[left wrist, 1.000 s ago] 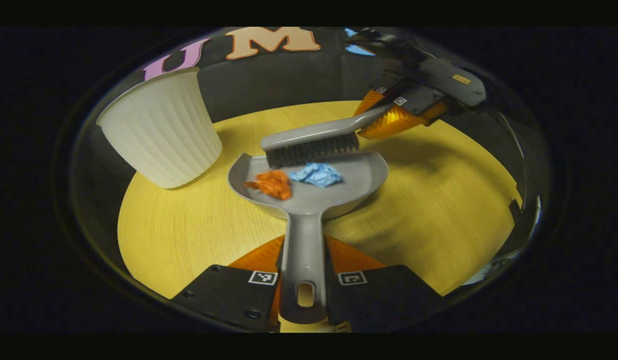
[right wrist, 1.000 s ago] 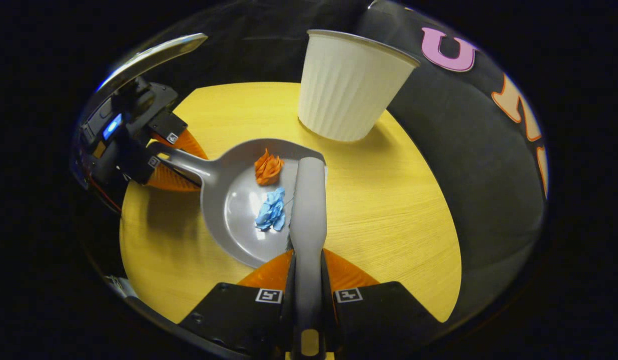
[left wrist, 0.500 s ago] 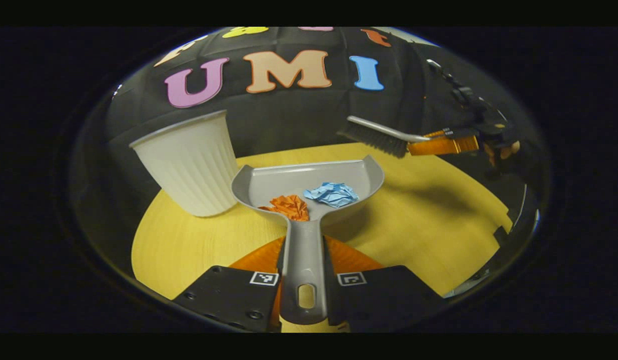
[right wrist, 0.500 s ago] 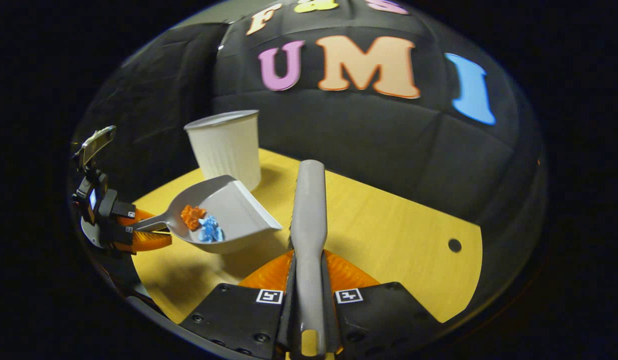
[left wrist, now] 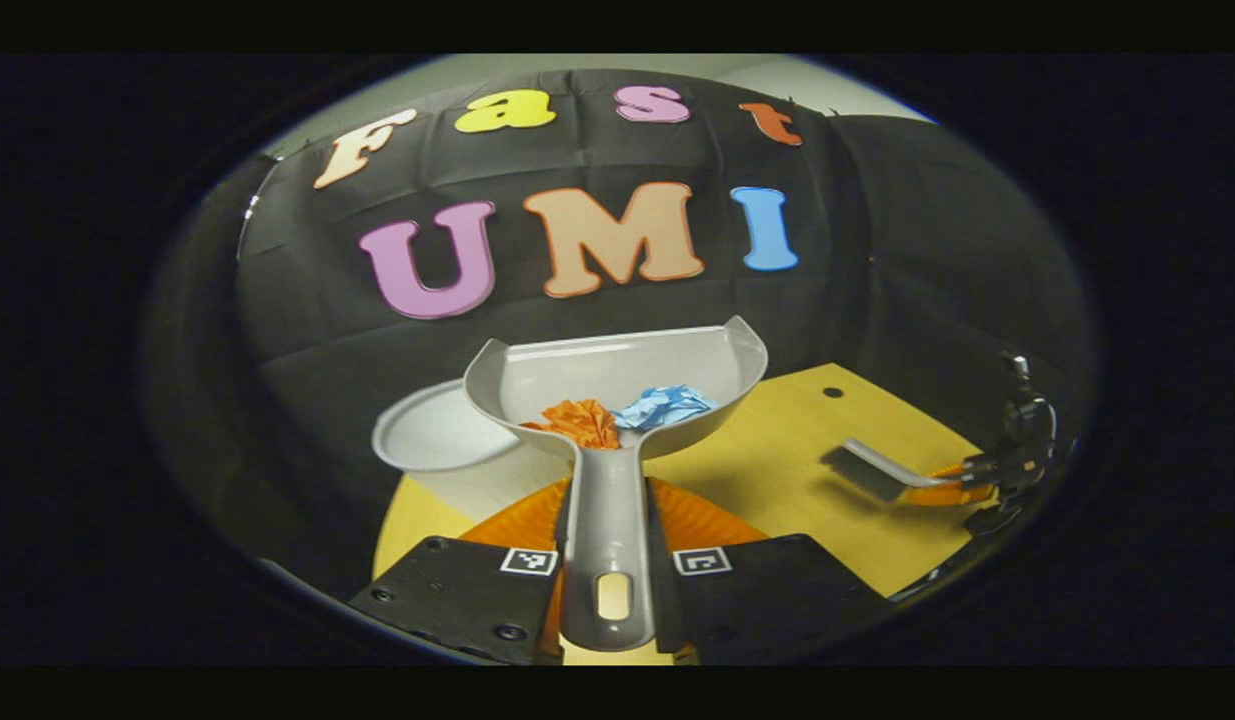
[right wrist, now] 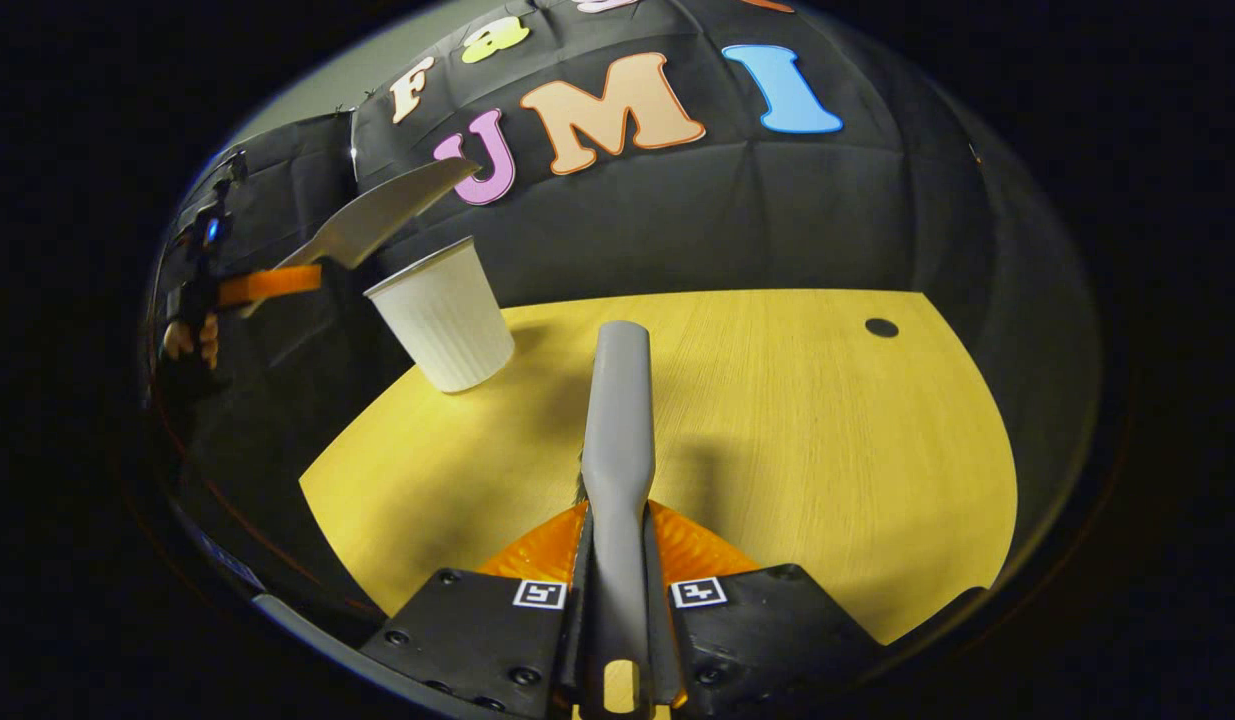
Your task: Pick up the small broom and dustpan from the desktop, sweep the trash into the dustpan with the broom, and then empty the trash into the garbage bin.
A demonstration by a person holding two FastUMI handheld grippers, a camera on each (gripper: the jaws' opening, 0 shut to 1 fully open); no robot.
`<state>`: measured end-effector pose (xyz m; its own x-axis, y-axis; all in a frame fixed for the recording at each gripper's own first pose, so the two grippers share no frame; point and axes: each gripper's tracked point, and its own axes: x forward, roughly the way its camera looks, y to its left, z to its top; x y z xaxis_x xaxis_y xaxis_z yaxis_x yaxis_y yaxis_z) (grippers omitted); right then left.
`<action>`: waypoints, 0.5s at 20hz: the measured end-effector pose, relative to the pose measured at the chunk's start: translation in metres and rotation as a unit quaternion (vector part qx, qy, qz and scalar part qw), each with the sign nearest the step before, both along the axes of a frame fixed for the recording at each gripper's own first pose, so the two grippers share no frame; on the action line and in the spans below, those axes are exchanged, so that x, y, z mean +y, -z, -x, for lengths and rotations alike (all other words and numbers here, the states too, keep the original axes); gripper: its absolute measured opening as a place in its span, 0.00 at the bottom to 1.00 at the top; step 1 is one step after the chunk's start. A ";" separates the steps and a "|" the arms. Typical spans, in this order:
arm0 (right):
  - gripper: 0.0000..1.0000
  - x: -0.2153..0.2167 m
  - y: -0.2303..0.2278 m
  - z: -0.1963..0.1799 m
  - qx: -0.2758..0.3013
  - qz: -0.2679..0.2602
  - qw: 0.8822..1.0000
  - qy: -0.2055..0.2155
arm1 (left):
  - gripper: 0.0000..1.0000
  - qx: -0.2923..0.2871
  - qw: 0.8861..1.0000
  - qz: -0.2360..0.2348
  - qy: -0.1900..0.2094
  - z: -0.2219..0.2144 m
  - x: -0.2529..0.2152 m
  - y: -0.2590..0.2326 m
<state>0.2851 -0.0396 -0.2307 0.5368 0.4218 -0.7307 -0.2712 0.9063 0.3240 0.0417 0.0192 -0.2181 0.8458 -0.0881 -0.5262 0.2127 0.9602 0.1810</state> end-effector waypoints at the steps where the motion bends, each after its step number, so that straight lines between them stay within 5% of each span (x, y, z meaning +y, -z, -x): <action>1: 0.23 0.002 0.000 0.010 0.005 -0.007 1.000 0.002 | 0.28 -0.004 0.999 -0.034 -0.008 -0.004 0.020 -0.008; 5: 0.23 0.006 0.010 0.040 0.022 -0.015 1.000 0.010 | 0.27 0.005 0.984 -0.172 -0.036 -0.032 0.123 -0.022; 10: 0.23 0.002 0.018 0.053 0.037 -0.007 0.999 0.015 | 0.26 0.040 0.922 -0.384 0.021 -0.045 0.179 -0.010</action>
<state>0.2323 -0.0379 -0.2484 0.4944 0.4166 -0.7629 -0.2185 0.9091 0.3548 0.0871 0.1986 -0.2082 0.8062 0.3042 -0.5075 0.2888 0.5463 0.7863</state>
